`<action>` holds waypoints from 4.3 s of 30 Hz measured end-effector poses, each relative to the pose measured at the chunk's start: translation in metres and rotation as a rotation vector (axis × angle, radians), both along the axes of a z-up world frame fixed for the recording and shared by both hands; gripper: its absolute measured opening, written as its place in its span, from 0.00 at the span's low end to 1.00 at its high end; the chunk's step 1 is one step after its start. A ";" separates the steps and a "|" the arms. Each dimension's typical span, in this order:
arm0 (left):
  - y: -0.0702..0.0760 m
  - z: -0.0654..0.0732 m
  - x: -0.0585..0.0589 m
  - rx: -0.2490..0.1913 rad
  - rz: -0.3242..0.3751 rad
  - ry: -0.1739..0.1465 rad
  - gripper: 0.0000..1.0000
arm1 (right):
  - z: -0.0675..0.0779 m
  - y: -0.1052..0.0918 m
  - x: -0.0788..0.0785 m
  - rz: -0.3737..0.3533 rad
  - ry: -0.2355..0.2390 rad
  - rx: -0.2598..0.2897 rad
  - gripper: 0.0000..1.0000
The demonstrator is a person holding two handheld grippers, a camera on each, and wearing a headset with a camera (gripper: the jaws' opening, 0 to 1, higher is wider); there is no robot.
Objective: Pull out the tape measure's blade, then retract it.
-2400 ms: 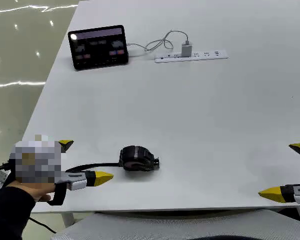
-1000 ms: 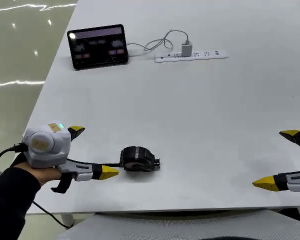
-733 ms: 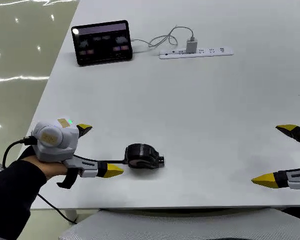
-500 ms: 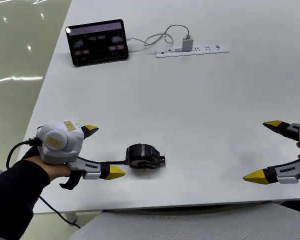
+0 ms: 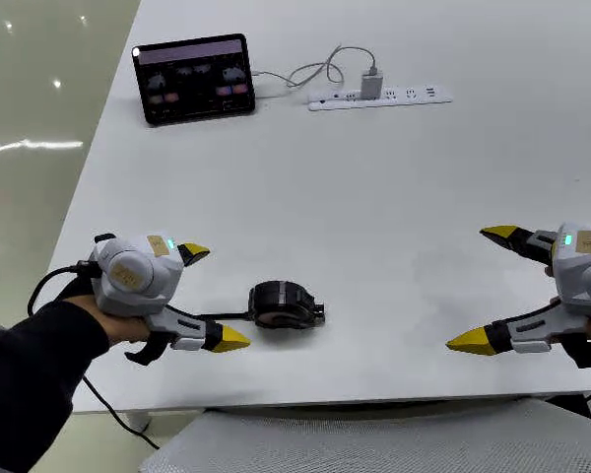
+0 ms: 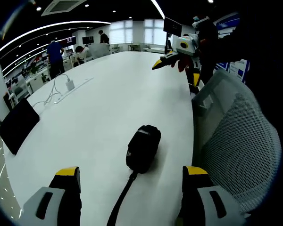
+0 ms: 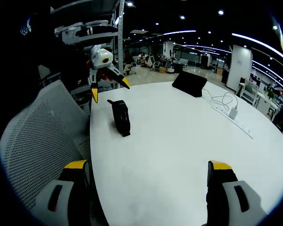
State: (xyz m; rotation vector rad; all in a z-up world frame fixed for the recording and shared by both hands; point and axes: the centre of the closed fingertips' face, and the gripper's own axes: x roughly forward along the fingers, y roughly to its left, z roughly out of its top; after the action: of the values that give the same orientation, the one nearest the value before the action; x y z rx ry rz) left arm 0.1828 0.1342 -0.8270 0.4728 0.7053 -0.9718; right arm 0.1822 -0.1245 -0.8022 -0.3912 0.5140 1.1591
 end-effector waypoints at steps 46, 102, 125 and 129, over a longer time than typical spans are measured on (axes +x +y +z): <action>-0.069 -0.043 0.008 0.156 -0.324 0.027 0.39 | -0.073 0.154 -0.004 0.305 0.073 0.000 0.60; -0.068 -0.048 0.005 0.150 -0.289 0.071 0.32 | -0.102 0.152 -0.001 0.383 0.027 -0.215 0.11; -0.067 -0.048 0.004 0.151 -0.301 0.074 0.32 | -0.104 0.146 -0.002 0.377 0.110 -0.229 0.11; -0.068 -0.048 0.004 0.154 -0.302 0.076 0.32 | -0.104 0.149 -0.004 0.411 0.071 -0.266 0.12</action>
State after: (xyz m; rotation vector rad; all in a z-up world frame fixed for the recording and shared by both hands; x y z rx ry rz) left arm 0.1867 0.0663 -0.8748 0.6942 0.7958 -1.2281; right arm 0.1784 0.0243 -0.9062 -0.7104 0.6724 1.5085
